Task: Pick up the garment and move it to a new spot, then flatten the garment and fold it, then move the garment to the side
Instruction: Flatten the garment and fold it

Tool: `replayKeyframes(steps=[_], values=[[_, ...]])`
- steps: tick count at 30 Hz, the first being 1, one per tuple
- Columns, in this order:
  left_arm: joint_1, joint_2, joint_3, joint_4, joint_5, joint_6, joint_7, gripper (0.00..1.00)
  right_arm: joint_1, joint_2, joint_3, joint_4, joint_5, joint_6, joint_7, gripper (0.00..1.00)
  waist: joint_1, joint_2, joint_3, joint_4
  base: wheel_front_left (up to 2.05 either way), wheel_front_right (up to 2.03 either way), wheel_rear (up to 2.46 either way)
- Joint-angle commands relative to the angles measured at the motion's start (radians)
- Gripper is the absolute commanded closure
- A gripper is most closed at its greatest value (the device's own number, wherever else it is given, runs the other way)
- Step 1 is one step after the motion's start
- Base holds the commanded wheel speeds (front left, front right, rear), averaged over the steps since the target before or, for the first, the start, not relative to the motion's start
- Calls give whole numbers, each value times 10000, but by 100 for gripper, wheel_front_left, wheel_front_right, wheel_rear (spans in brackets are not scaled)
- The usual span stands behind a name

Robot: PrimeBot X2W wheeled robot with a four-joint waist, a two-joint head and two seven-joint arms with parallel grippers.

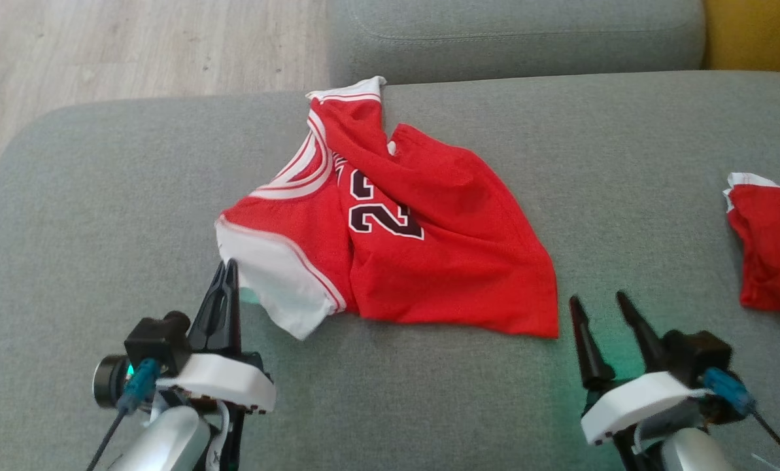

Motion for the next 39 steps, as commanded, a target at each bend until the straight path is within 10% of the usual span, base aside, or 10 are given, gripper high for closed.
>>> replayKeyframes(steps=[1,26,27,28,30,39], values=[[-520,229,449,-441,163,34,-189,100,-537,-54,306,-134,89,-9,188,0,0,0,3,49,0,0,0],[-245,-169,1084,-1558,1242,-510,-475,100,-1605,-54,1081,2857,1128,-9,938,0,0,0,453,549,0,0,0],[-239,-186,1116,-1538,1260,-519,-475,100,-1630,-54,1190,2935,1192,-9,958,12,0,0,470,554,0,0,0],[-230,-197,1144,-1506,1272,-527,-475,100,-1655,-54,1285,3000,1242,-9,959,58,0,0,483,552,0,0,0],[-225,-208,1195,-1450,1306,-544,-475,100,-1711,-54,1387,3110,1351,-9,909,100,0,0,494,531,0,0,0],[-109,-181,1743,-1207,1019,-385,-476,100,-2042,-54,1955,2773,1717,-9,56,100,0,0,213,117,0,0,0]])
